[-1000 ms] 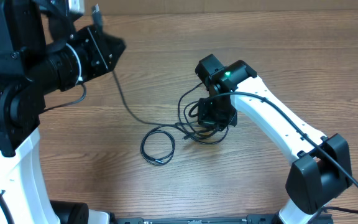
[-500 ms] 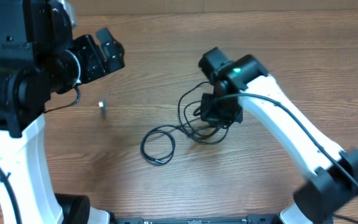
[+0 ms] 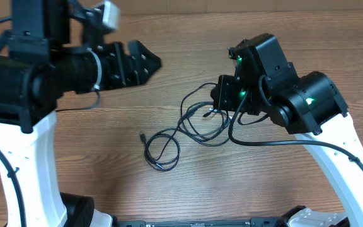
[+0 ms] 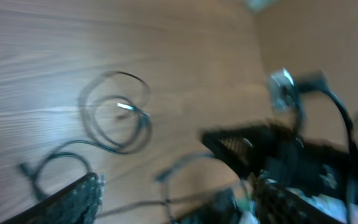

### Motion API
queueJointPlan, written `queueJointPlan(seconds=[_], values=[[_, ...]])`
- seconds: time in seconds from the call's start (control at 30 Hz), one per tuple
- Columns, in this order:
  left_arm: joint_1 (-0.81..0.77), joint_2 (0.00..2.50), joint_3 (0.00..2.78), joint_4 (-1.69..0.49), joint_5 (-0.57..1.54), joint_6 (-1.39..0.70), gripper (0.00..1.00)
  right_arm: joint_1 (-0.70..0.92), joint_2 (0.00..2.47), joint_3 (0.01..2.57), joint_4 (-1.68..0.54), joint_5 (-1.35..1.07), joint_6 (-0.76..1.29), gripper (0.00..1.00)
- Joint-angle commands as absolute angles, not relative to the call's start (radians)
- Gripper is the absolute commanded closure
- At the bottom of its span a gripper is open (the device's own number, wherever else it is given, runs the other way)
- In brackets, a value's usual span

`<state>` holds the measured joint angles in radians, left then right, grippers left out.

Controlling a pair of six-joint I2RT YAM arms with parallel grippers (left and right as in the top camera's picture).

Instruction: Untangle cables

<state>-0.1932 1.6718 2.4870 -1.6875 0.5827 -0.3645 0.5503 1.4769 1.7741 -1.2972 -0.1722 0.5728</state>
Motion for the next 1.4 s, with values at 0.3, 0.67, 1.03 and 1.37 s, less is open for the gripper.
queueJointPlan(seconds=[0.3,0.67,1.03,1.37], values=[[-0.468,1.676,2.434,-1.689,0.469,-0.405,0.44,0.552,1.465,1.792,-1.227,-0.229,0.575,0.96],[-0.517,1.676,2.268,-1.689,0.376,-0.167,0.45,0.552,1.465,1.792,-1.242,-0.265,0.575,0.94],[-0.518,1.676,2.198,-1.673,0.484,0.051,0.45,0.552,1.466,1.792,-1.238,-0.32,0.576,0.93],[-0.517,1.679,2.102,-1.608,0.483,0.051,0.74,0.552,1.469,1.792,-1.235,-0.326,0.575,0.87]])
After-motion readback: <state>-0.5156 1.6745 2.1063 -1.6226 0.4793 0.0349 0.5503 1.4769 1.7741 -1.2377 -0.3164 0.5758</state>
